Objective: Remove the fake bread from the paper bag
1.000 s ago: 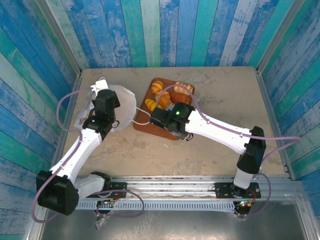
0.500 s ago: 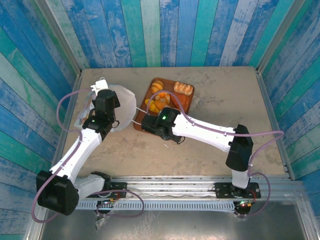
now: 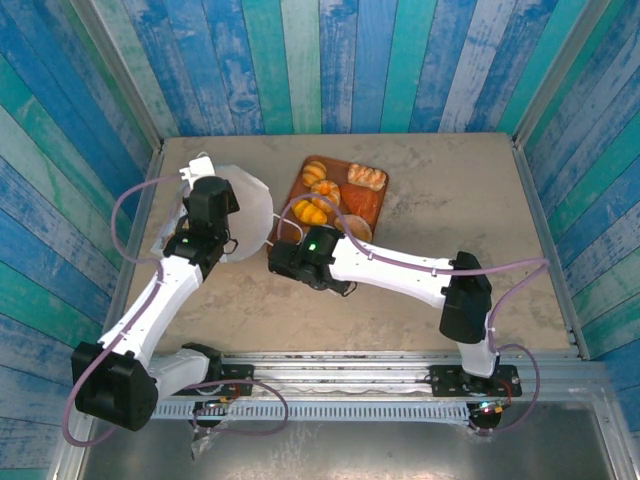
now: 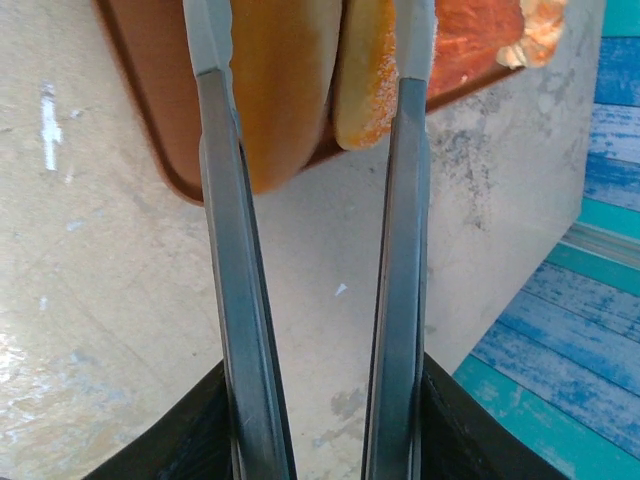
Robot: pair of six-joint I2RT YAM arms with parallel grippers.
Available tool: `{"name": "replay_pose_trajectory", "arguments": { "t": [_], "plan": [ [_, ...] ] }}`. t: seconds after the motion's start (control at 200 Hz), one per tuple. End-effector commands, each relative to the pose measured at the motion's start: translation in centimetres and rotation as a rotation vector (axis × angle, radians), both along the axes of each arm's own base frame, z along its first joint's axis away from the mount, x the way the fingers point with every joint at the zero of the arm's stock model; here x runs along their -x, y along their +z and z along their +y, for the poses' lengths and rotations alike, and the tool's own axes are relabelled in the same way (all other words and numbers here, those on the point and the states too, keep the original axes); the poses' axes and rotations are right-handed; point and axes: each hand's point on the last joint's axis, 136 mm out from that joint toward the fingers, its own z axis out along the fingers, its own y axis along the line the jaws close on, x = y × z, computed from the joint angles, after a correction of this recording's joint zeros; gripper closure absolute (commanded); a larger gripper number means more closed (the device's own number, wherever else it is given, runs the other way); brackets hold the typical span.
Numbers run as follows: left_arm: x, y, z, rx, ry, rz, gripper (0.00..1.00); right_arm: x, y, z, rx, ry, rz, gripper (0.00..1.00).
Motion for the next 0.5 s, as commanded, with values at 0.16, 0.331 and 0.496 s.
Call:
{"name": "replay_pose_trajectory", "arguments": {
  "t": [0.16, 0.331, 0.496],
  "plan": [
    [0.5, 2.9, 0.7, 0.014, 0.028, -0.065, 1.00, 1.2, 0.9, 1.9, -0.105, 0.041, 0.044, 0.60],
    [0.6, 3.3, 0.7, 0.016, 0.028, -0.074, 1.00, 1.5, 1.3, 1.9, -0.138, 0.036, 0.053, 0.61],
    [0.7, 3.5, 0.7, 0.012, 0.022, -0.075, 1.00, 1.8, 2.6, 2.0, -0.213, 0.032, 0.053, 0.61]
  ]
}}
